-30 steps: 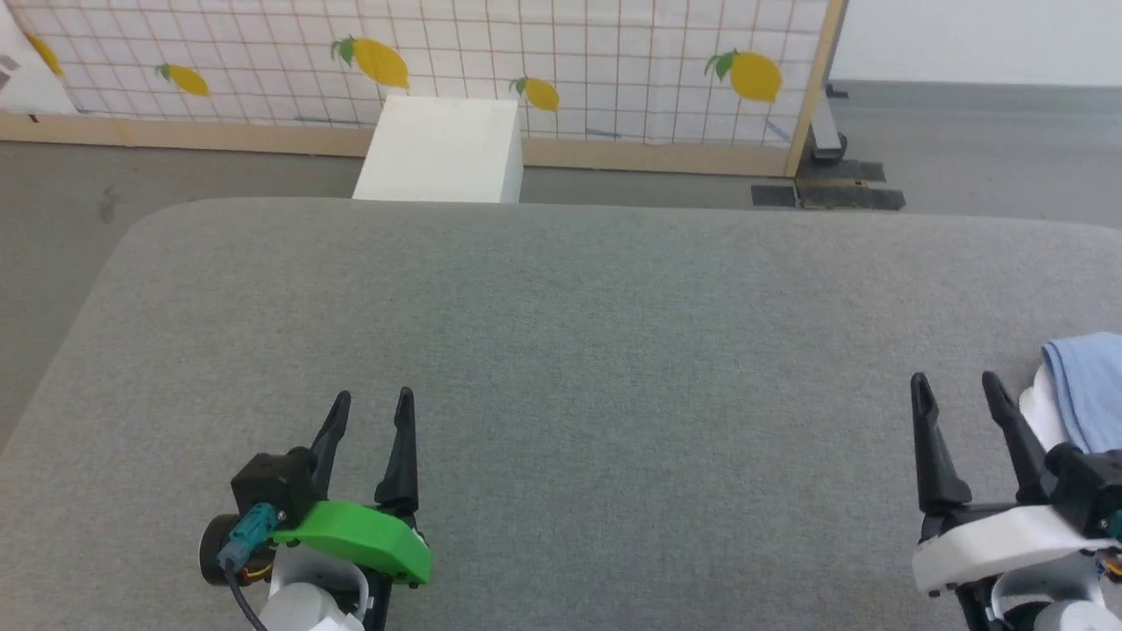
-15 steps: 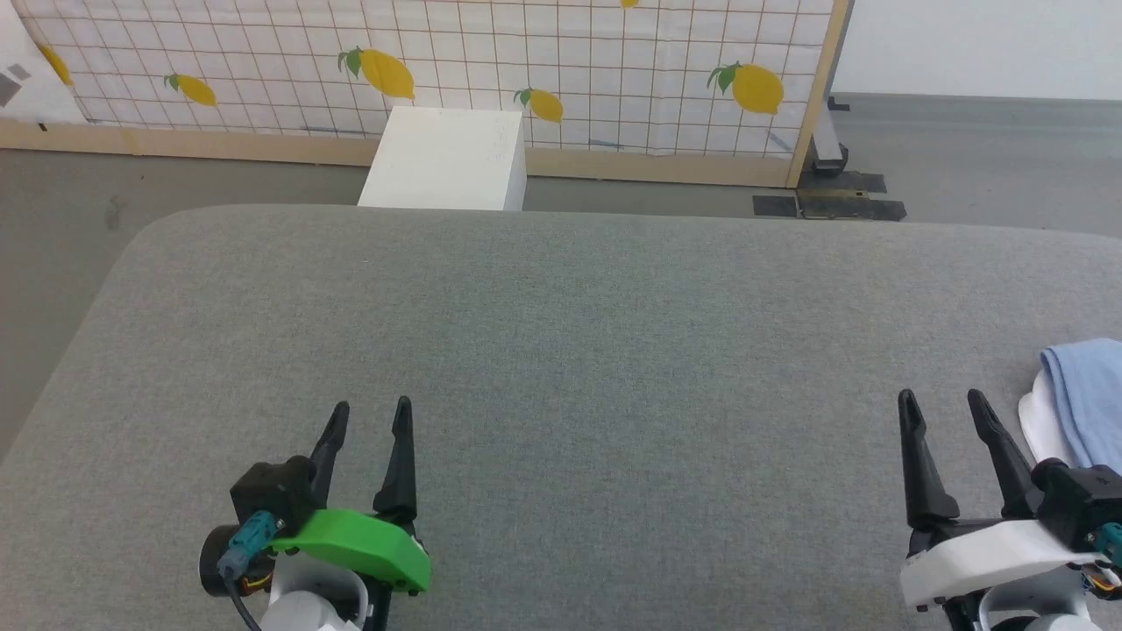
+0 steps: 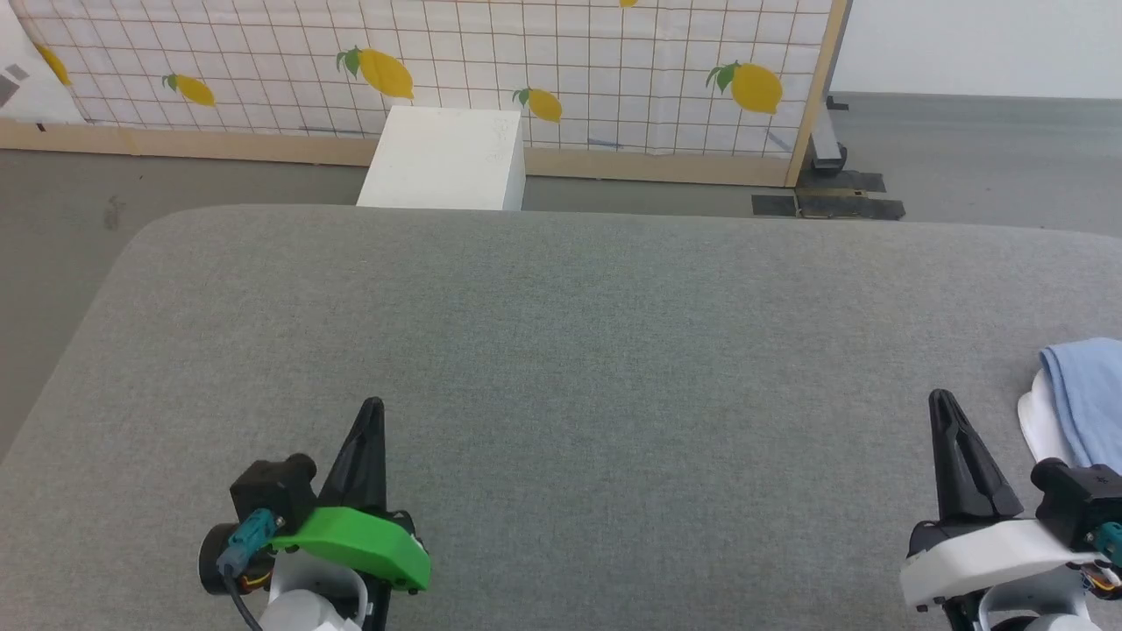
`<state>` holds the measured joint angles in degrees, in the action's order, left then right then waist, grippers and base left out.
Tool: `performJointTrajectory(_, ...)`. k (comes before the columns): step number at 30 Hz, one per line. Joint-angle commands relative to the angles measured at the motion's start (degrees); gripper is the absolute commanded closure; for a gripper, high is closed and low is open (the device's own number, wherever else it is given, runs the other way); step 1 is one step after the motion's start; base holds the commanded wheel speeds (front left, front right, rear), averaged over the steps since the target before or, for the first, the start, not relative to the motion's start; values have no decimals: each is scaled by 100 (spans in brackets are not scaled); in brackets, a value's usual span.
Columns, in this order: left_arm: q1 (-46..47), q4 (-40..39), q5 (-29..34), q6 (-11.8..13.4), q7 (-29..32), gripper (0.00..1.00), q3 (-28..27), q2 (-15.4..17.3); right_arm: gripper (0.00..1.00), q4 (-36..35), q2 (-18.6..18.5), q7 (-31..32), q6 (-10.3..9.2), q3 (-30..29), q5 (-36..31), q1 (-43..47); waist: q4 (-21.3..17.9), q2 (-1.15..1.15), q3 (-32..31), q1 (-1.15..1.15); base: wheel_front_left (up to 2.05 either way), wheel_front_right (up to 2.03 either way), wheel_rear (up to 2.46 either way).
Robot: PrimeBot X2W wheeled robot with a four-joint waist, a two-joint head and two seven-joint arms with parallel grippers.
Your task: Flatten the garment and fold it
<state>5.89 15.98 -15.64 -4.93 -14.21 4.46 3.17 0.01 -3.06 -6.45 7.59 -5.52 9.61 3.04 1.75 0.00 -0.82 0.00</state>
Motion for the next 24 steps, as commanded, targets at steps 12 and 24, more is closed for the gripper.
performJointTrajectory(12, -80, -195, 208, 67, 152, 100, -55, -4, 100, 0, 2, 84, -1, 70, -129, -42, -18, 0, 8, 0, 0, 0, 0)
performJointTrajectory(24, -137, -351, 359, 115, 293, 100, -99, -7, 100, 0, 4, 147, -2, 124, -221, -71, -35, 0, 17, 0, 0, 0, 0)
